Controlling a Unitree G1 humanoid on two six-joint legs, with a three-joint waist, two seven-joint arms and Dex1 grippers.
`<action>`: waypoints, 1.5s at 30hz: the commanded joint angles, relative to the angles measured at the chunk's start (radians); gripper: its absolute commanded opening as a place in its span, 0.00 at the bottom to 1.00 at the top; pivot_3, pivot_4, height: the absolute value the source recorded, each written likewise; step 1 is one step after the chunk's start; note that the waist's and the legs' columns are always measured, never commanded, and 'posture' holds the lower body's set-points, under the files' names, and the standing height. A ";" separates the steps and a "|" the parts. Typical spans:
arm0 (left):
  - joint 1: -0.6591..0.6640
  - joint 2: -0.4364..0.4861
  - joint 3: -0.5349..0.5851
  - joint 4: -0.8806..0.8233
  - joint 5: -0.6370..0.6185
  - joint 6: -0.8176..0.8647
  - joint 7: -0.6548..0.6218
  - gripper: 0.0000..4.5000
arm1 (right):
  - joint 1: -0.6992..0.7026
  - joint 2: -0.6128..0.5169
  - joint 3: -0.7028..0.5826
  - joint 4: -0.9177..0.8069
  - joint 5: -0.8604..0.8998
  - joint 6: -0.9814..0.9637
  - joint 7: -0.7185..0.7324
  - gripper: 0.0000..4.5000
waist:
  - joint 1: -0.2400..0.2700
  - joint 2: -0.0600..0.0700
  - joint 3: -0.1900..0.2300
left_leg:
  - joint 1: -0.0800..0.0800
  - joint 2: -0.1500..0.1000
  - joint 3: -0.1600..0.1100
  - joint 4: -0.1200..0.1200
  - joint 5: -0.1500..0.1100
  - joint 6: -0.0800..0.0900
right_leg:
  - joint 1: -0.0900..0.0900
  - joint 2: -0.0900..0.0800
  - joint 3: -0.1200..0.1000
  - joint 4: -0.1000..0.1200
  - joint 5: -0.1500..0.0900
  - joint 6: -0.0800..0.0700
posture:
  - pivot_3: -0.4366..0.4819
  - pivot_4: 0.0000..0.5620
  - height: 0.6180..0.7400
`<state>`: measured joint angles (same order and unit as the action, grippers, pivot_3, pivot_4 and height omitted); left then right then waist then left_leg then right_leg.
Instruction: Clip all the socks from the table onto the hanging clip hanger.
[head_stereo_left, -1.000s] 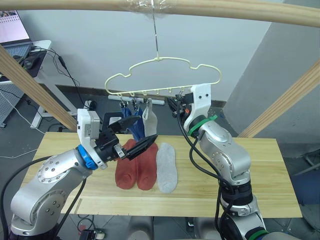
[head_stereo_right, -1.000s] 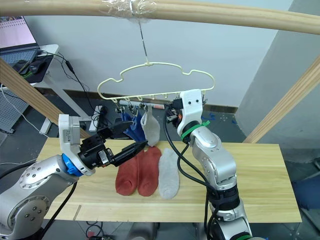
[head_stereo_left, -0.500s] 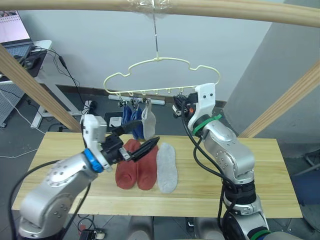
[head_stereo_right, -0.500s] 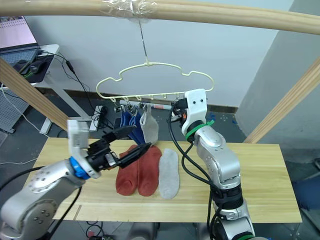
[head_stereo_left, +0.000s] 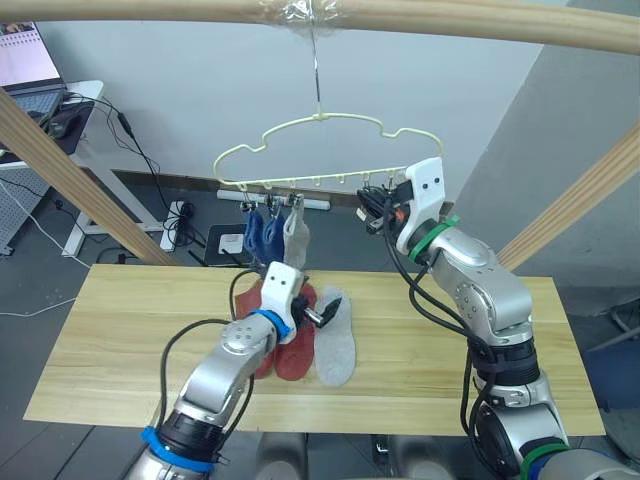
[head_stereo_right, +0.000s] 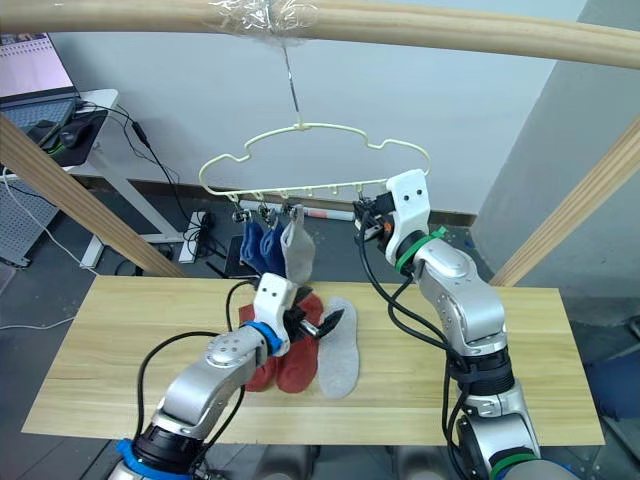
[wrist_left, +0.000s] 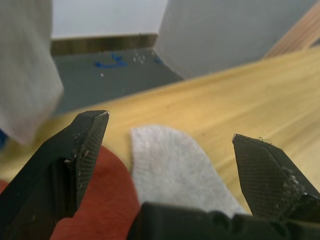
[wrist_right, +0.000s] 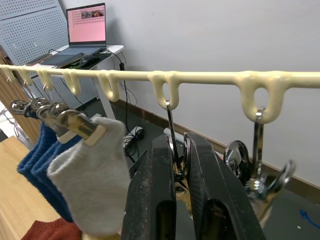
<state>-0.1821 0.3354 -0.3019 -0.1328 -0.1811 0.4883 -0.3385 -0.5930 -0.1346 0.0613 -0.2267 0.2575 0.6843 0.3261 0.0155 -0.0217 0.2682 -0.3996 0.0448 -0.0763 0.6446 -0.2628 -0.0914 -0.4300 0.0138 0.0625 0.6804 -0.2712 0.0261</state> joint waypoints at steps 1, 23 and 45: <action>-0.014 -0.028 -0.068 0.046 0.080 -0.025 -0.003 1.00 | 0.016 -0.003 -0.005 -0.007 0.006 0.019 -0.010 0.01 | 0.000 0.000 0.000 | 0.000 0.000 0.000 0.000 0.000 0.000 | 0.000 0.000 0.000 0.000 0.000 0.000 | 0.56 0.48 1.00; -0.002 -0.047 -0.193 0.358 0.380 -0.283 -0.049 0.38 | 0.038 -0.008 -0.008 -0.026 -0.004 0.029 -0.041 0.01 | -0.014 0.001 -0.003 | 0.007 -0.001 -0.001 0.001 0.000 0.001 | 0.009 0.000 -0.001 0.000 0.000 0.000 | 0.55 0.42 1.00; 0.068 -0.094 0.059 -0.031 0.215 -0.716 -0.053 0.00 | -0.205 0.092 -0.439 0.039 0.320 0.682 -0.183 0.01 | -0.006 0.001 -0.007 | 0.006 -0.001 -0.003 0.001 0.001 0.002 | 0.009 -0.001 -0.002 0.000 0.001 0.000 | 0.57 0.43 1.00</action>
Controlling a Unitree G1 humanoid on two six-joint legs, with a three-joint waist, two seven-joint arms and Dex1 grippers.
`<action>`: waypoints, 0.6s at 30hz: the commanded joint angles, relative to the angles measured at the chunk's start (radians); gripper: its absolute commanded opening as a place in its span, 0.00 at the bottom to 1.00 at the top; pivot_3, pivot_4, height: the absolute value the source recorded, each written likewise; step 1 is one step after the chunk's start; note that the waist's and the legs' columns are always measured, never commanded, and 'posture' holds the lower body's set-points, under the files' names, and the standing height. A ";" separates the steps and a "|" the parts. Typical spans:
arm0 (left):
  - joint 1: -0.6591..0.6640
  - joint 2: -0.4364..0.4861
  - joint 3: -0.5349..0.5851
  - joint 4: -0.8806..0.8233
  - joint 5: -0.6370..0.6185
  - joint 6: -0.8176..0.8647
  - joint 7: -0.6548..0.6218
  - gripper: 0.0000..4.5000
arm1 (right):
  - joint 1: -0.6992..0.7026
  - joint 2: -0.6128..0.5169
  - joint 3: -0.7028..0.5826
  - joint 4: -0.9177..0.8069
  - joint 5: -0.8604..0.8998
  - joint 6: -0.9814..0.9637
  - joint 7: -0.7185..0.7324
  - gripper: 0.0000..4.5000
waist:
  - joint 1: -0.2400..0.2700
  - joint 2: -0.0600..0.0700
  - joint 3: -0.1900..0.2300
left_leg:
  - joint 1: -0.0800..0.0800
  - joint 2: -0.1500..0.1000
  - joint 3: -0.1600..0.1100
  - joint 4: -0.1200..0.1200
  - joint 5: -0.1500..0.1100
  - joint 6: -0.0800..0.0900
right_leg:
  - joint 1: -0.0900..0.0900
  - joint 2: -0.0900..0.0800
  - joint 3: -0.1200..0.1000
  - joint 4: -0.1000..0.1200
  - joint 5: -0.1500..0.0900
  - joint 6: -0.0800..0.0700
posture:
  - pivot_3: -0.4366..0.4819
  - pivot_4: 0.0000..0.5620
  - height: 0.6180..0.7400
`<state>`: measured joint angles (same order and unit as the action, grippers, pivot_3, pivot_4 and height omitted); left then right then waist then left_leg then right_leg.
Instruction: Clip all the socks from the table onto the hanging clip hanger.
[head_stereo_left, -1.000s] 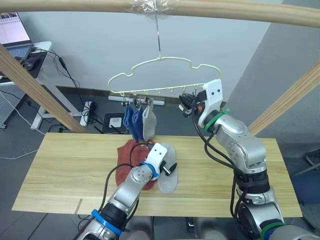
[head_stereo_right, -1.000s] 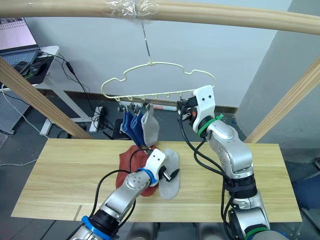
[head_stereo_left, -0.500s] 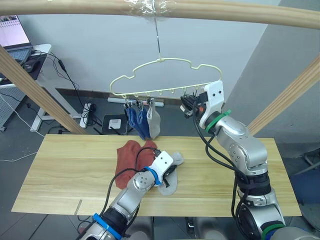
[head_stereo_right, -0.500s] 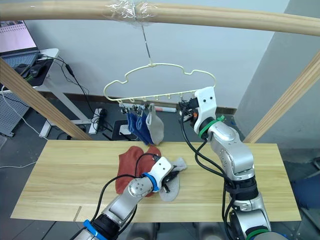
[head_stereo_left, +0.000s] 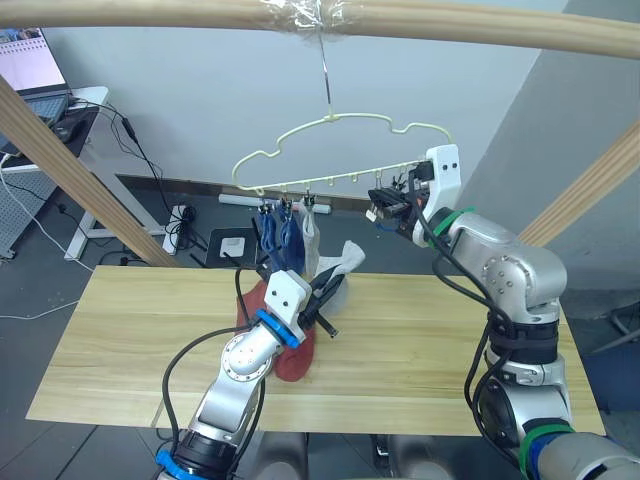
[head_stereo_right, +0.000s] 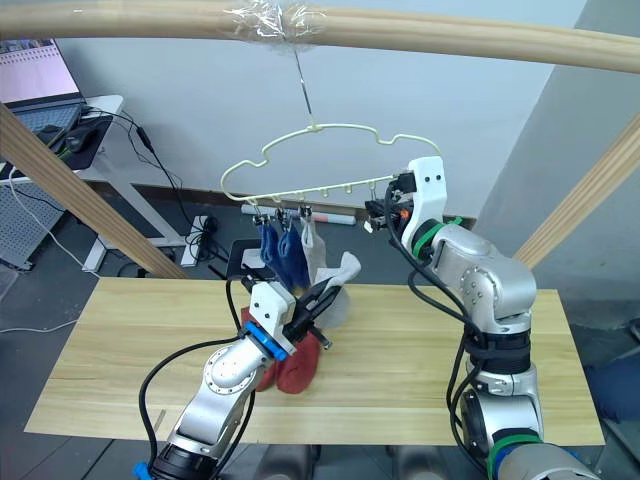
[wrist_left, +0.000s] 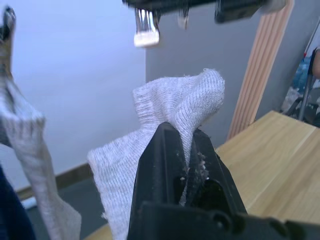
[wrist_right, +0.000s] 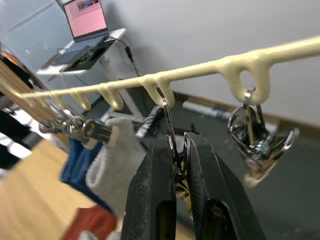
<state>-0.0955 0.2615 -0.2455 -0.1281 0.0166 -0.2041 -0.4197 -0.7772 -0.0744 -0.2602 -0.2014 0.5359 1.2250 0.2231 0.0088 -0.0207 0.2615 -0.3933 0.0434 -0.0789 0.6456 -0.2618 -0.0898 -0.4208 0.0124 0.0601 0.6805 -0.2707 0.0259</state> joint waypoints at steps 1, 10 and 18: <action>-0.023 -0.029 0.007 -0.030 0.015 -0.019 0.034 0.00 | -0.034 0.045 -0.142 0.012 0.047 0.171 -0.096 0.01 | 0.001 0.000 0.000 | 0.000 0.000 0.000 0.000 0.000 0.000 | 0.000 0.000 0.000 0.000 0.000 0.000 | 0.57 0.43 1.00; -0.109 -0.069 0.032 0.038 0.001 -0.005 0.044 0.00 | -0.108 0.144 -0.284 0.003 0.067 0.320 -0.190 0.01 | -0.002 0.000 0.000 | -0.001 0.000 0.000 0.000 0.000 0.001 | -0.001 0.000 -0.001 -0.001 0.000 0.000 | 0.56 0.44 1.00; -0.084 -0.060 0.022 0.034 -0.003 -0.024 0.024 0.00 | -0.132 0.152 -0.315 0.008 0.056 0.326 -0.213 0.01 | -0.003 0.000 0.000 | -0.001 0.000 0.000 0.000 0.000 0.001 | -0.001 0.000 -0.001 -0.001 0.000 0.000 | 0.55 0.45 1.00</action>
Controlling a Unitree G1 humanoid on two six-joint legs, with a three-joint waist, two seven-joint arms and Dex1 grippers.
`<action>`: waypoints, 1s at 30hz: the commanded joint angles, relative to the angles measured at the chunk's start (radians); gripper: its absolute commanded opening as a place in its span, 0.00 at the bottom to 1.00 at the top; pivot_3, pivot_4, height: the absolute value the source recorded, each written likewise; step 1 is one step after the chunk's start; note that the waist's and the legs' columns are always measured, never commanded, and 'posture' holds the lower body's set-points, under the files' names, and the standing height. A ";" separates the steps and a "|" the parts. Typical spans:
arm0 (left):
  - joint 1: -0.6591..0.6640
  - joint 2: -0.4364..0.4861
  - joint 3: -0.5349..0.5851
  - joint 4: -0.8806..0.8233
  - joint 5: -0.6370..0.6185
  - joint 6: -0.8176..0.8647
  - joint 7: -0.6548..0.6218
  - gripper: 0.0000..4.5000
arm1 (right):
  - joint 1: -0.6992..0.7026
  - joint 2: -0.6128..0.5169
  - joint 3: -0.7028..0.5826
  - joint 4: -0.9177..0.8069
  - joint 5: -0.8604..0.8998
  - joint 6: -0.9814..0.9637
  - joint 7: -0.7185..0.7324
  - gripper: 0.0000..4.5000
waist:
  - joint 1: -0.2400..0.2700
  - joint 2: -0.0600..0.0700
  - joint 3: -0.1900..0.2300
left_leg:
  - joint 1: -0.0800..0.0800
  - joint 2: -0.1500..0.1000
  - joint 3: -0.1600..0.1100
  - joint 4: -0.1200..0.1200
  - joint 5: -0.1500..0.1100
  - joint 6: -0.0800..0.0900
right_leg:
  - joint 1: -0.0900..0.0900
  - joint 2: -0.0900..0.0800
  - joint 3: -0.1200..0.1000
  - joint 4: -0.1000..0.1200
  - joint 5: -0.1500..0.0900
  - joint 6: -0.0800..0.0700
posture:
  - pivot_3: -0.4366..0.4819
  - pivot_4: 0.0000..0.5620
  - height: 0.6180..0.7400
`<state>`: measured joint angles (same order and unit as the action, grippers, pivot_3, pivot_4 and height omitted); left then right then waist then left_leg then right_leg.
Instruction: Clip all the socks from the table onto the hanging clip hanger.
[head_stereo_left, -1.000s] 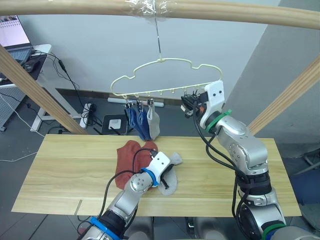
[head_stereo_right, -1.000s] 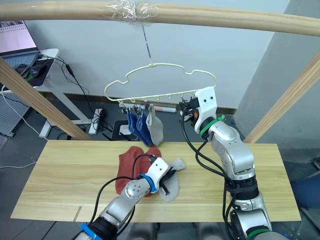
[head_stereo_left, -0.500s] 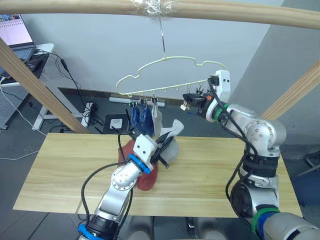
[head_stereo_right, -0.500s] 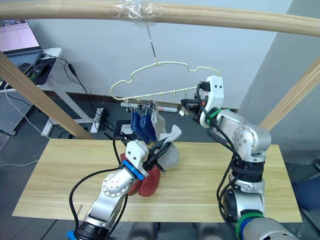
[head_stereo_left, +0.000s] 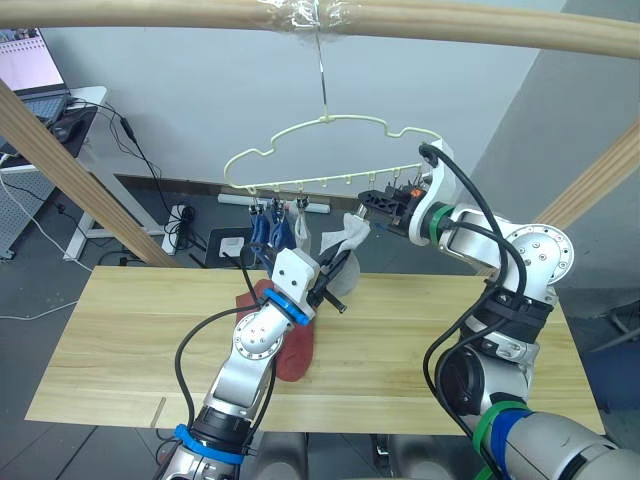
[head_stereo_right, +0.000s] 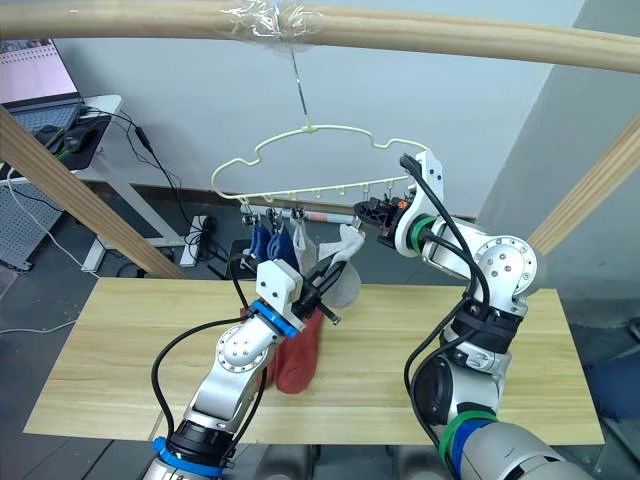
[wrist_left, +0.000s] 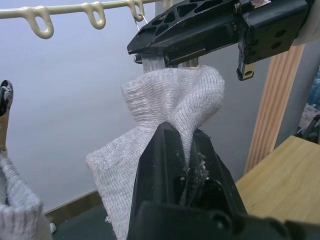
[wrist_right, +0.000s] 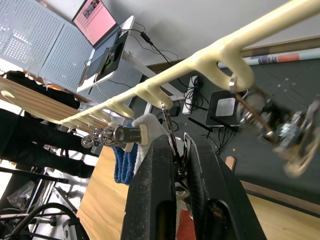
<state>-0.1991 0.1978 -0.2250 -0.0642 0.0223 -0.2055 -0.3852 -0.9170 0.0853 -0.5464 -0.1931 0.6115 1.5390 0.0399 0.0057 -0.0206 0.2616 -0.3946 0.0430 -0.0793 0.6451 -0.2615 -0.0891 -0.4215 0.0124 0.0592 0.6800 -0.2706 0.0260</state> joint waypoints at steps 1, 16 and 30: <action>0.027 0.008 0.000 -0.032 -0.009 -0.025 -0.015 0.00 | 0.007 -0.008 -0.031 0.002 -0.019 0.011 -0.030 0.01 | -0.001 0.000 0.000 | 0.000 0.000 0.000 0.000 0.000 0.000 | 0.000 0.000 0.000 0.000 0.000 0.000 | 0.55 0.45 1.00; -0.069 -0.023 0.028 0.045 -0.013 -0.002 0.009 0.00 | 0.040 0.011 -0.009 -0.008 -0.025 0.025 -0.030 0.01 | -0.005 0.000 0.000 | 0.000 0.000 0.000 0.000 0.000 0.000 | 0.000 0.000 0.000 0.000 0.000 0.000 | 0.56 0.45 1.00; -0.048 -0.019 0.009 0.033 -0.007 -0.016 -0.033 0.00 | 0.039 0.017 -0.043 -0.006 0.007 0.011 -0.016 0.57 | -0.008 0.002 0.001 | -0.003 0.000 -0.001 0.000 0.000 0.000 | -0.002 0.000 -0.001 -0.001 0.000 0.000 | 0.55 0.46 1.00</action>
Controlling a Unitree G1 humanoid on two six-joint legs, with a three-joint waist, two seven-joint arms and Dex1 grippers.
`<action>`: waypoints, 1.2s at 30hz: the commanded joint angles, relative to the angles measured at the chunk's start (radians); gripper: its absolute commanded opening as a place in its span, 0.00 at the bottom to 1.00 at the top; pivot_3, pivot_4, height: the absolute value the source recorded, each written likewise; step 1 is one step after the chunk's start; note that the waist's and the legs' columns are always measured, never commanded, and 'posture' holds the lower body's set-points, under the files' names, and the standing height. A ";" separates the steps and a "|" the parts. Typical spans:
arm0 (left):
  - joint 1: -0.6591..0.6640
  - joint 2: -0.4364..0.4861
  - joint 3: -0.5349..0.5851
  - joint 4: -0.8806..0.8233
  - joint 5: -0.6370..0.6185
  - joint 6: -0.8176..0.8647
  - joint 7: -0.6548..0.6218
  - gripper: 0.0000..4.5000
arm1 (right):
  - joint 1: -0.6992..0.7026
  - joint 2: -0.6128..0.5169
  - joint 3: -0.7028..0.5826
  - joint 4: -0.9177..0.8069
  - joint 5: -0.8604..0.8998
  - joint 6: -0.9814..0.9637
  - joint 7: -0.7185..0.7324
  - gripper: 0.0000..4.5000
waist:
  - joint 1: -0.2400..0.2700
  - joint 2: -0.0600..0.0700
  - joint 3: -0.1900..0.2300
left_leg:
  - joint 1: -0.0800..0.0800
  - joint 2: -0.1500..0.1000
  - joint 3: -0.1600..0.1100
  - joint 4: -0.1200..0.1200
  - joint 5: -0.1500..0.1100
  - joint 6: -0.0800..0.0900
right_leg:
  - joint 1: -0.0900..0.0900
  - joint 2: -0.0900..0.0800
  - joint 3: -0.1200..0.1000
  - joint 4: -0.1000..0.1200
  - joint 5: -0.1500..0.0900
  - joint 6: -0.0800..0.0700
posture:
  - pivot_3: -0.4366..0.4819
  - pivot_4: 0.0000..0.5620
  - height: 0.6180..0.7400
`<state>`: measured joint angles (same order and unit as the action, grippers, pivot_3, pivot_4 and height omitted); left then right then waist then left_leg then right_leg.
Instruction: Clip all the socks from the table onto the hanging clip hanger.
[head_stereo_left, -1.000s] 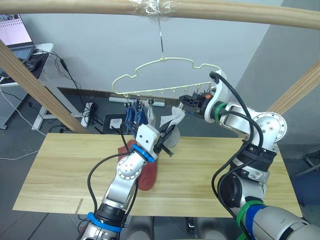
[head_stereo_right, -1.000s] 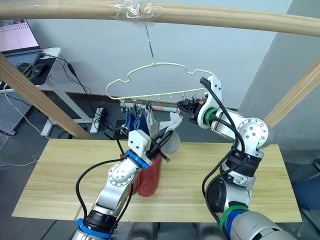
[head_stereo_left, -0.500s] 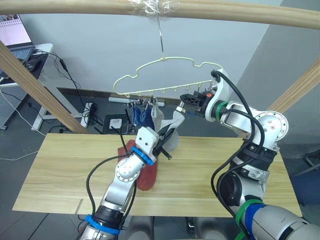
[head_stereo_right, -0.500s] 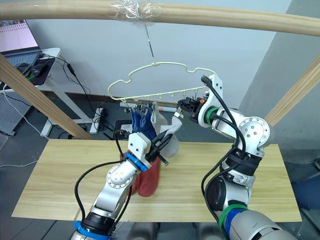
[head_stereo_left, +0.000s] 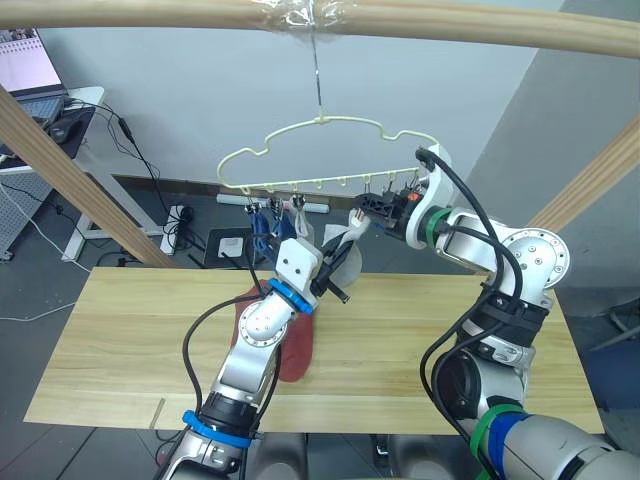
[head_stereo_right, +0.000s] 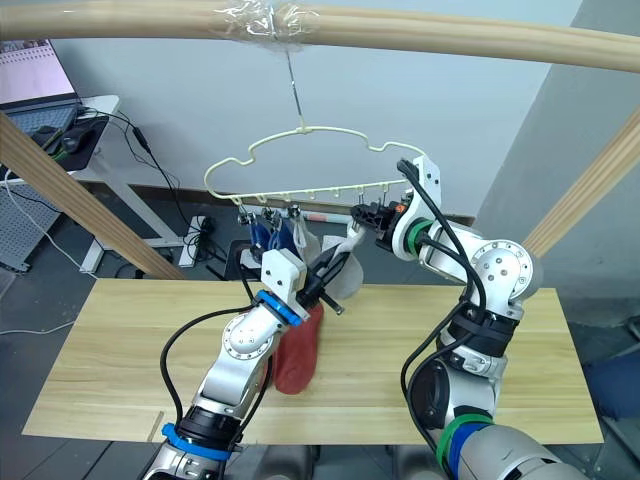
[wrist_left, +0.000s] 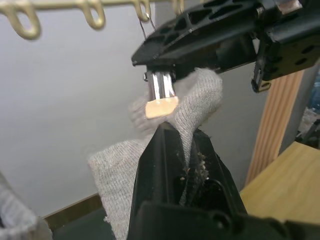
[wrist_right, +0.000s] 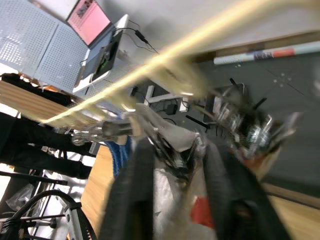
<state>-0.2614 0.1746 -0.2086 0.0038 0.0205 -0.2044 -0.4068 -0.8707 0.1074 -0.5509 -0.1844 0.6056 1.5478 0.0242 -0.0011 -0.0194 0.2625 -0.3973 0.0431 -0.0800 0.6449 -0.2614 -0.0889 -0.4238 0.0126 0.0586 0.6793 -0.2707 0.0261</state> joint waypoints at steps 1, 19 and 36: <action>0.016 0.004 -0.007 -0.036 -0.007 -0.012 -0.014 0.00 | -0.023 0.008 -0.075 -0.011 0.028 0.009 -0.001 0.67 | -0.002 0.000 0.000 | 0.000 0.000 0.000 0.000 0.000 0.000 | 0.000 0.000 0.000 0.000 0.000 0.000 | 0.55 0.46 1.00; -0.002 -0.038 0.157 -0.072 -0.221 0.507 0.072 0.54 | 0.428 -0.382 0.445 -0.405 0.027 -0.432 0.290 1.00 | -0.030 0.002 0.002 | -0.002 0.000 0.000 -0.001 0.000 0.001 | -0.002 0.001 0.002 -0.001 -0.003 0.006 | 0.52 0.43 1.00; 0.185 0.373 0.423 -0.502 -0.572 0.649 -0.265 0.55 | 0.645 -0.287 0.731 -0.402 -0.428 -1.064 0.128 0.73 | -0.024 -0.001 0.005 | -0.001 0.001 0.002 -0.001 0.001 -0.002 | -0.002 0.002 0.005 -0.001 -0.004 0.006 | 0.60 0.46 1.00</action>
<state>-0.0818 0.5361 0.1770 -0.4386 -0.5064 0.4275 -0.6662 -0.2209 -0.1877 0.1609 -0.5440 0.1994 0.5220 0.1640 -0.0254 -0.0200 0.2671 -0.3982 0.0447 -0.0784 0.6439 -0.2606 -0.0907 -0.4261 0.0144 0.0633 0.6778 -0.2745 0.0326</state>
